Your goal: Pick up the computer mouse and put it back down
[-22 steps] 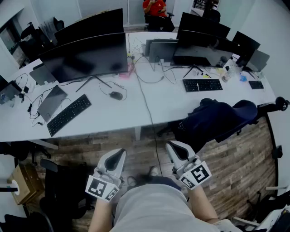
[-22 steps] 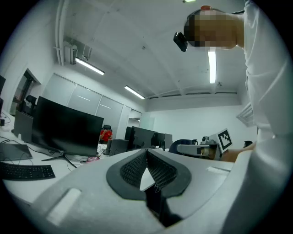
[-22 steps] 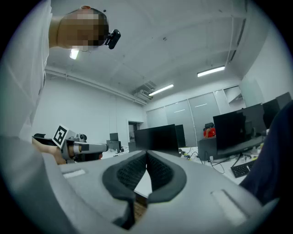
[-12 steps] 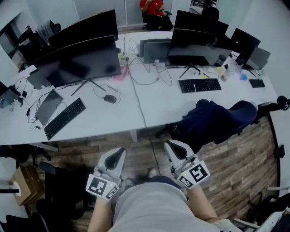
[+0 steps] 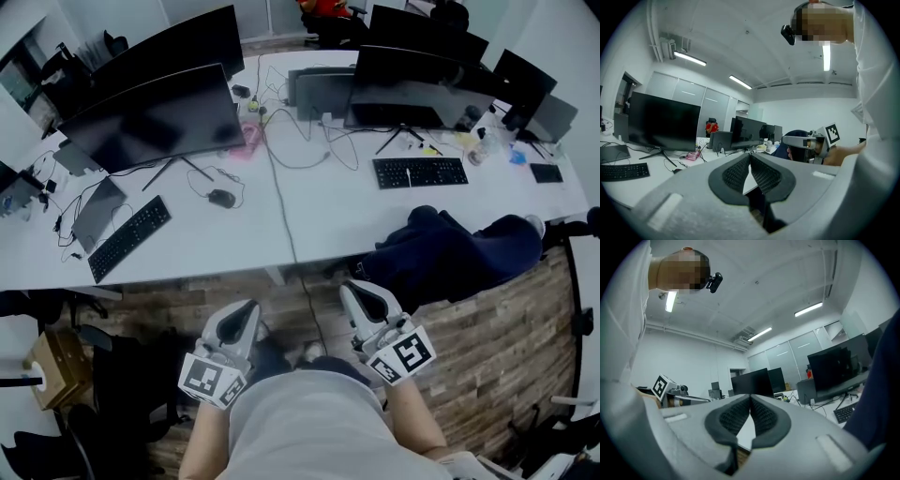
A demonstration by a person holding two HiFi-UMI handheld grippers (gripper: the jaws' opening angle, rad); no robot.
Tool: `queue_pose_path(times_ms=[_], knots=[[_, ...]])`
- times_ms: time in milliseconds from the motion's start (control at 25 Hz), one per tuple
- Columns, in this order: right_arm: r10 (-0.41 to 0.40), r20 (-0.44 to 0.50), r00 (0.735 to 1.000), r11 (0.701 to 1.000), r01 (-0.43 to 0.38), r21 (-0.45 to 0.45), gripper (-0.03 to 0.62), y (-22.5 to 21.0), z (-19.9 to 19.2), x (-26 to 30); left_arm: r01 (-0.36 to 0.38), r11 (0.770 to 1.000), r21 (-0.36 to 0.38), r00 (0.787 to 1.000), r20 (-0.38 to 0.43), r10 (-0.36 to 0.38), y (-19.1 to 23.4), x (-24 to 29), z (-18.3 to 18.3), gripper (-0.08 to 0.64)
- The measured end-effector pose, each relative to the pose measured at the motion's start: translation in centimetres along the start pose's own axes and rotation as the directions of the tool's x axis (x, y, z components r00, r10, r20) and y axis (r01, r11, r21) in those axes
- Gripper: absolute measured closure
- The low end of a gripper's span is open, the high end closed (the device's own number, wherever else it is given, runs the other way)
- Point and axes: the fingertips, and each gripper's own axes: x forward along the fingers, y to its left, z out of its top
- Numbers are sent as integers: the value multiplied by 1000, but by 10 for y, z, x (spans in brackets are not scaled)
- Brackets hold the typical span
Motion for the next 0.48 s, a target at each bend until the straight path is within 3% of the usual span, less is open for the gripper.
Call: queue_pose_path(times_ms=[240, 480], knots=[[-4, -41, 999, 1000, 4, 2, 589, -16, -12, 43, -12, 1000, -29, 1000, -8, 12, 46, 21, -2, 543], [-25, -100, 995, 999, 22, -26, 589, -24, -21, 115, -6, 999, -54, 1000, 0, 6, 122, 43, 8, 543]])
